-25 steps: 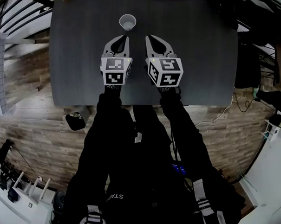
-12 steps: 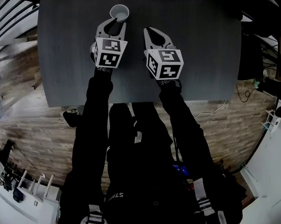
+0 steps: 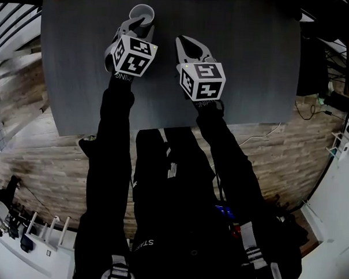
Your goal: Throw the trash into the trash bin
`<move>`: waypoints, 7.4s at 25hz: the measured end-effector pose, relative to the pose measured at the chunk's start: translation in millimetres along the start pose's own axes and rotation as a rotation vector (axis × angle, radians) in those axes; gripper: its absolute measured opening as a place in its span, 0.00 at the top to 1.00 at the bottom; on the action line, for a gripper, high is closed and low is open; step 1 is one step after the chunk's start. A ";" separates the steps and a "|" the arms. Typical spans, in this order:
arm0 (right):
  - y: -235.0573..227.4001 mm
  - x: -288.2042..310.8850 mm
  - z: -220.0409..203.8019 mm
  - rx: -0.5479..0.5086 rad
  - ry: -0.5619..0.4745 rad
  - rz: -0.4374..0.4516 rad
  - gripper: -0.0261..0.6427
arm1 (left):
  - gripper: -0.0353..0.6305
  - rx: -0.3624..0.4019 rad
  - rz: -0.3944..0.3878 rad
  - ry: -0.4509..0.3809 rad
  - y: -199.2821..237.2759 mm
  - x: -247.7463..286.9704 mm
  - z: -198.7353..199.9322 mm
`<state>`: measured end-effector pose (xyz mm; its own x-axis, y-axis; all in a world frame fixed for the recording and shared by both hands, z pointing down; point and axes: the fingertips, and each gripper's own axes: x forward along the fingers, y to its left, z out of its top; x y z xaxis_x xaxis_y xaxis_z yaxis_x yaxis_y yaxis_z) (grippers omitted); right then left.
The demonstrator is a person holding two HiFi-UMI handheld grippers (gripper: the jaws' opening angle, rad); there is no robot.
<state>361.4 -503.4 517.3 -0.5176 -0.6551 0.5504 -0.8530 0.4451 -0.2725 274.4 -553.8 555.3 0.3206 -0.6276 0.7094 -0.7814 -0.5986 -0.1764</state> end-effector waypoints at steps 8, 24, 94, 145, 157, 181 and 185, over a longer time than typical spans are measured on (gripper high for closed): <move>-5.6 -4.6 -4.0 0.012 -0.001 -0.003 0.94 | 0.90 0.091 0.005 0.088 -4.3 2.8 -9.4; 14.0 -20.4 8.0 -0.003 -0.025 0.024 0.94 | 0.92 -0.021 0.061 -0.005 -16.9 -48.9 -0.9; 700.5 -78.1 -270.8 -0.640 0.227 0.931 0.94 | 0.93 -1.098 1.008 -0.057 -20.7 -603.8 -563.1; 735.5 85.9 -715.1 -0.912 0.694 0.991 0.94 | 0.92 -1.467 0.967 0.161 -163.6 -408.2 -999.2; 727.6 111.0 -727.2 -0.914 0.713 0.976 0.94 | 0.92 -1.494 0.956 0.194 -153.9 -389.5 -1033.7; 737.7 86.5 -689.8 -0.906 0.697 0.988 0.94 | 0.92 -1.507 0.971 0.142 -151.7 -419.1 -982.3; 746.2 70.5 -666.3 -0.901 0.676 0.996 0.94 | 0.94 -1.498 0.987 0.108 -142.3 -439.2 -958.3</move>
<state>-267.4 189.3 878.7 -0.5028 0.4192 0.7560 0.2758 0.9066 -0.3193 -268.3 284.0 922.7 -0.5007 -0.3683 0.7834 -0.4325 0.8904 0.1422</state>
